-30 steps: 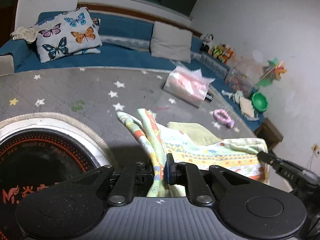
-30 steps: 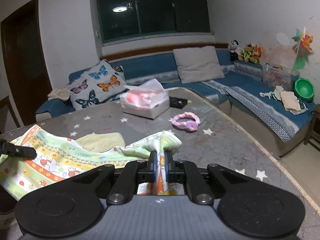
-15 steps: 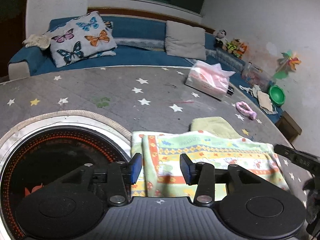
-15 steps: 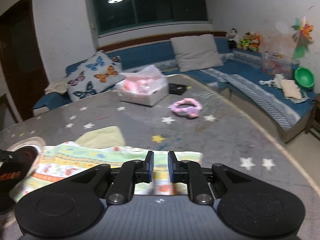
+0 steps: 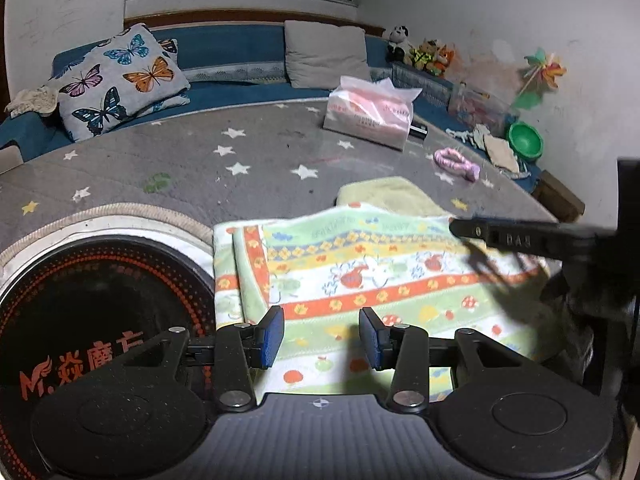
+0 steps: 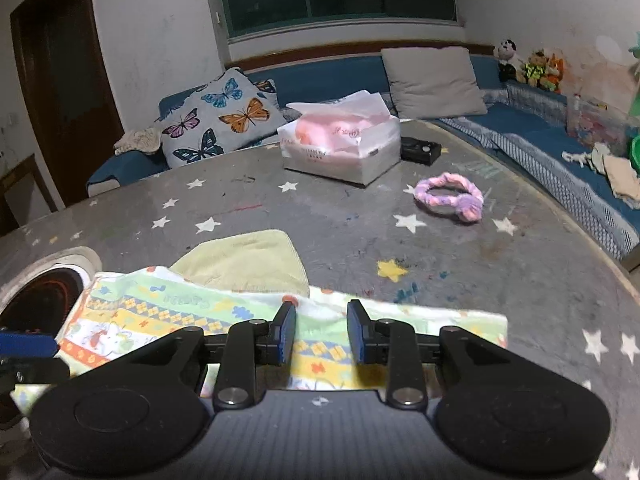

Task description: Fold clothes

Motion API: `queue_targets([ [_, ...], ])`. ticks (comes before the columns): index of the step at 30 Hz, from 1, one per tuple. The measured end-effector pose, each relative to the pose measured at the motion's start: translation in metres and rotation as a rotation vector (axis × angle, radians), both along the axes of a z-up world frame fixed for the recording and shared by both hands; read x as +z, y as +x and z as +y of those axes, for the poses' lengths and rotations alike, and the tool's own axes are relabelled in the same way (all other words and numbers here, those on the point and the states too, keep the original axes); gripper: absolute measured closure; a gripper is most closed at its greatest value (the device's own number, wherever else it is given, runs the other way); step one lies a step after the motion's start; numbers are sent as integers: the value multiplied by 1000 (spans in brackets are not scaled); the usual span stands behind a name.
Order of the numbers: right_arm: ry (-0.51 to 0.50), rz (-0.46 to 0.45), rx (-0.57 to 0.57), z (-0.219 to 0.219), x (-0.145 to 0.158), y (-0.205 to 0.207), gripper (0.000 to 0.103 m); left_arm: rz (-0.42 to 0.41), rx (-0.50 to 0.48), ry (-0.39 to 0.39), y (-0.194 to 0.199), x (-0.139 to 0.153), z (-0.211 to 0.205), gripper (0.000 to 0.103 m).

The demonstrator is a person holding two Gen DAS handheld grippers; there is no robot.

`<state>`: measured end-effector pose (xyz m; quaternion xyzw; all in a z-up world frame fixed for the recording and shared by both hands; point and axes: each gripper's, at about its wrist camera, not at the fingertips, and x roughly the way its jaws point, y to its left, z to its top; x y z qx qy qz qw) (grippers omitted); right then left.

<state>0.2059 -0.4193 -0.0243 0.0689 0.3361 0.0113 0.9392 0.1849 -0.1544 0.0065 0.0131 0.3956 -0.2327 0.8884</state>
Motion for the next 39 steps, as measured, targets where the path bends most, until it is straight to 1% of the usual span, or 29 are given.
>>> queue_targets([
  [3,-1,3,1,1,1,1,70,-3,-1,9,-2,-3,1,59],
  [6,-3,-2,14,3,7,-7,67,-11,0,8,-5,-1,3,58],
  [9,-3,-13,42,10,15,-21,59,-14,7,5,-8,0,6,58],
  [11,-3,-17,62,15,17,-30,51,-15,12,5,-12,0,8,58],
  [13,-3,-18,91,23,20,-43,49,-15,17,5,-16,0,10,58],
  [16,-13,-15,124,35,19,-59,42,-18,23,9,-23,1,13,57],
  [18,-26,-16,134,41,18,-68,41,-24,24,14,-28,1,14,57],
  [20,-48,-13,139,48,16,-78,38,-31,23,23,-32,0,15,57],
  [23,-96,-13,146,58,9,-94,36,-34,23,35,-35,-5,15,57],
  [27,-147,-30,153,66,7,-111,35,-37,30,45,-37,-6,16,55],
  [31,-139,-32,149,64,11,-120,31,-36,36,54,-45,-5,18,55],
  [34,-112,-35,131,60,13,-126,29,-32,40,54,-54,-5,20,49],
  [37,-97,-33,121,60,11,-133,20,-28,43,54,-63,-4,22,43],
  [39,-89,-31,117,60,10,-138,19,-25,45,54,-69,-4,24,35],
])
